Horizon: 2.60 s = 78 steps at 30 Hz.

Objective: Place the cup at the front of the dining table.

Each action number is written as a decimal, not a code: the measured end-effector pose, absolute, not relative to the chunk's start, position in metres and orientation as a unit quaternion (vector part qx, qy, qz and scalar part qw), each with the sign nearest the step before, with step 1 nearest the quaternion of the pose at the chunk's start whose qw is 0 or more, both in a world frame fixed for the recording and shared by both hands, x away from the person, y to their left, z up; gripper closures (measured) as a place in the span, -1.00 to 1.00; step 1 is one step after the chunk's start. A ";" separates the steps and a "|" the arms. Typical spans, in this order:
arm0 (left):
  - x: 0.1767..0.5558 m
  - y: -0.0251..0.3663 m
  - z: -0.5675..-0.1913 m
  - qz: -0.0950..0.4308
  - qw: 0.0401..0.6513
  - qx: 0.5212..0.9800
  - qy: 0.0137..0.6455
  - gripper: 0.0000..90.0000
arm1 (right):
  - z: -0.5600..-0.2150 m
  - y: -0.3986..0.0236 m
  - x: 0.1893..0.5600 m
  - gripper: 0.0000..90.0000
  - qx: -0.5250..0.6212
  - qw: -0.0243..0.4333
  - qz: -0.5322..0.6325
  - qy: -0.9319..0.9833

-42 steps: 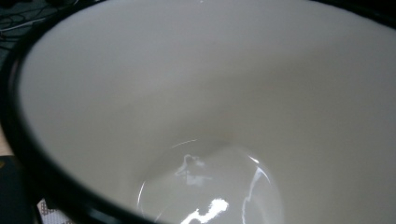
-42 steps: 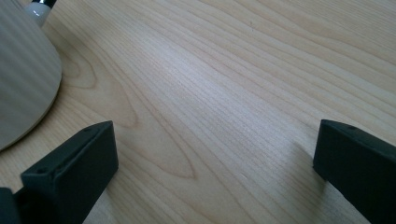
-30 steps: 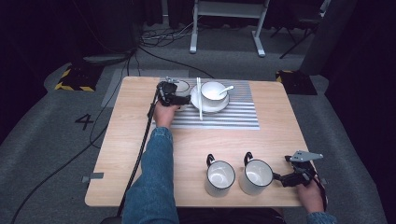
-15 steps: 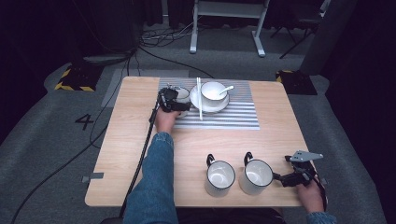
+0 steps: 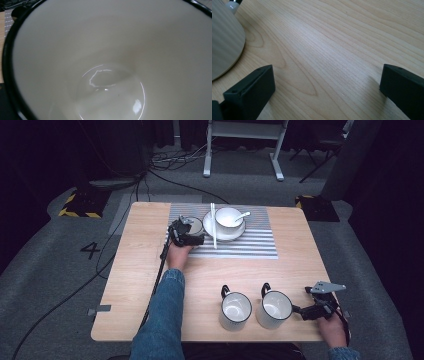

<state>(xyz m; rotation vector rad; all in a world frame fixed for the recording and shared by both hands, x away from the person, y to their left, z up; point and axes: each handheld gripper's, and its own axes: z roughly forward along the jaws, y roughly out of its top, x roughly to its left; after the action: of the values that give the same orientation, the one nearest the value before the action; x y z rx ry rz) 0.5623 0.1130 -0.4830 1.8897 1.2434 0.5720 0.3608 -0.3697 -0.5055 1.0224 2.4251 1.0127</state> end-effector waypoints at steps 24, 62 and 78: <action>0.548 0.115 -0.456 0.220 0.406 0.718 0.521 -1.00 | -0.505 -0.370 0.361 -1.00 0.358 0.160 0.354 0.849; 0.416 0.130 -0.363 0.231 0.445 0.769 0.396 -1.00 | -0.505 -0.368 0.362 -1.00 0.352 0.155 0.352 0.853; 0.358 0.159 -0.362 0.206 0.443 0.784 0.384 -1.00 | -0.505 -0.368 0.362 -1.00 0.352 0.155 0.352 0.853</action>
<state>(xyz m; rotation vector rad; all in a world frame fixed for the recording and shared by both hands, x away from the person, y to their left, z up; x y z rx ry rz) 0.3582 0.1595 -0.3624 1.9440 0.9529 0.5119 0.3620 -0.3682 -0.5049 1.0076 2.4456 1.0099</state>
